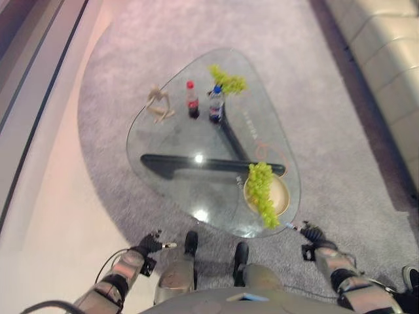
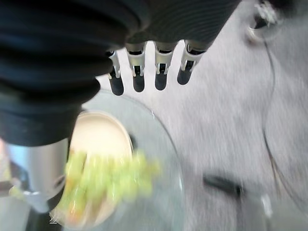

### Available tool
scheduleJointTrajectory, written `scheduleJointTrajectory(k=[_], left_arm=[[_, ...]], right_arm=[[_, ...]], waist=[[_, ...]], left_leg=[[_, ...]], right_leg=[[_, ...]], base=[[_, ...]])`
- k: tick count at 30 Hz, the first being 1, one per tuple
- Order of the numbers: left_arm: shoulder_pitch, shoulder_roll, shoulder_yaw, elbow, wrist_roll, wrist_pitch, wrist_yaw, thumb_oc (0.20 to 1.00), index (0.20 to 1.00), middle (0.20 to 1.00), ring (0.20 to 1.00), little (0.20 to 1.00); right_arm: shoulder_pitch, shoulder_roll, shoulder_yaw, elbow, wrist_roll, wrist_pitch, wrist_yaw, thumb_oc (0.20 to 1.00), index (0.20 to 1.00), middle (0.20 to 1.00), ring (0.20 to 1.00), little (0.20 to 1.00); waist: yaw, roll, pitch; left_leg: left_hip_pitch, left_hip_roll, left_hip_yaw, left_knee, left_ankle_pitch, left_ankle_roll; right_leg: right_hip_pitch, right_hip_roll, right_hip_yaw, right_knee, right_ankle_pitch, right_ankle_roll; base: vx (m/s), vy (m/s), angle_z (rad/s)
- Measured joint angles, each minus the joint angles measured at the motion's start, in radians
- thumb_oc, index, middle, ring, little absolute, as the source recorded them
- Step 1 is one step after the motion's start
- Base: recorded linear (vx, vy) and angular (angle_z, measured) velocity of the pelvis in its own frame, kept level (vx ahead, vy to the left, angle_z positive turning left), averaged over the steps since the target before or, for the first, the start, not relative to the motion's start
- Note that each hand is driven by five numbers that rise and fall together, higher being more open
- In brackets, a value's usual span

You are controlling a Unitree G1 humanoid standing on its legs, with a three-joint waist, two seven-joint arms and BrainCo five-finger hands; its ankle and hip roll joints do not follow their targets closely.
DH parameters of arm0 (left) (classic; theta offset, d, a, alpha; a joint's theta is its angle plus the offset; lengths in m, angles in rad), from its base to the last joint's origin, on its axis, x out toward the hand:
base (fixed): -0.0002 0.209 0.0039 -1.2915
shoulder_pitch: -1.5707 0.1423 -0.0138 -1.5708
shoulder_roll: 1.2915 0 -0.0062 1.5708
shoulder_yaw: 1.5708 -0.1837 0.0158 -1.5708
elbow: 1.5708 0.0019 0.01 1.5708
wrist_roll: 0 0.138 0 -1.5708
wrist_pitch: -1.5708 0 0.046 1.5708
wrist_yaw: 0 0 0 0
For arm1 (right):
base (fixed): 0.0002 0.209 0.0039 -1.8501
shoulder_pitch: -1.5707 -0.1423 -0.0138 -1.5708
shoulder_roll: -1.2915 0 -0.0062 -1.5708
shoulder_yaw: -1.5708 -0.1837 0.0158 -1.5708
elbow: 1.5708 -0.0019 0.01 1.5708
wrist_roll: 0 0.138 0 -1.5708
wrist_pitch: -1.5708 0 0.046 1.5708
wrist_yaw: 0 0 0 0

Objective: Pick up fruits into the plate

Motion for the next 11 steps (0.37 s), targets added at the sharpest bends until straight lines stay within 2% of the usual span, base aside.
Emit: scheduleJointTrajectory(k=[3,6,11], left_arm=[[0.026,-0.049,0.061,0.035,0.000,0.002,-0.043,1.000,1.000,1.000,1.000,1.000],[0.062,-0.058,0.101,0.069,-0.010,0.009,-0.071,1.000,1.000,1.000,1.000,1.000],[0.096,-0.066,0.126,0.101,-0.015,0.052,-0.083,1.000,1.000,1.000,1.000,1.000]], right_arm=[[0.061,0.045,-0.002,0.040,0.010,0.001,0.062,1.000,1.000,1.000,1.000,1.000],[0.109,0.075,-0.002,0.078,0.009,0.008,0.115,1.000,1.000,1.000,1.000,1.000],[0.137,0.073,-0.003,0.092,0.008,0.037,0.154,1.000,1.000,1.000,1.000,1.000]], waist=[[-0.008,0.003,-0.036],[-0.028,0.011,-0.094],[-0.057,0.024,-0.116]], left_leg=[[0.036,0.000,0.014,-0.001,-0.017,0.006],[0.061,-0.002,0.032,-0.004,-0.031,0.009],[0.098,-0.002,0.054,-0.006,-0.044,0.017]], right_leg=[[0.038,0.001,0.015,-0.020,0.001,-0.001],[0.060,-0.001,0.030,-0.031,0.001,-0.001],[0.089,-0.002,0.056,-0.040,0.001,-0.001]], base=[[0.13,0.053,-0.13],[0.09,0.066,-0.17],[0.07,0.054,-0.14]])
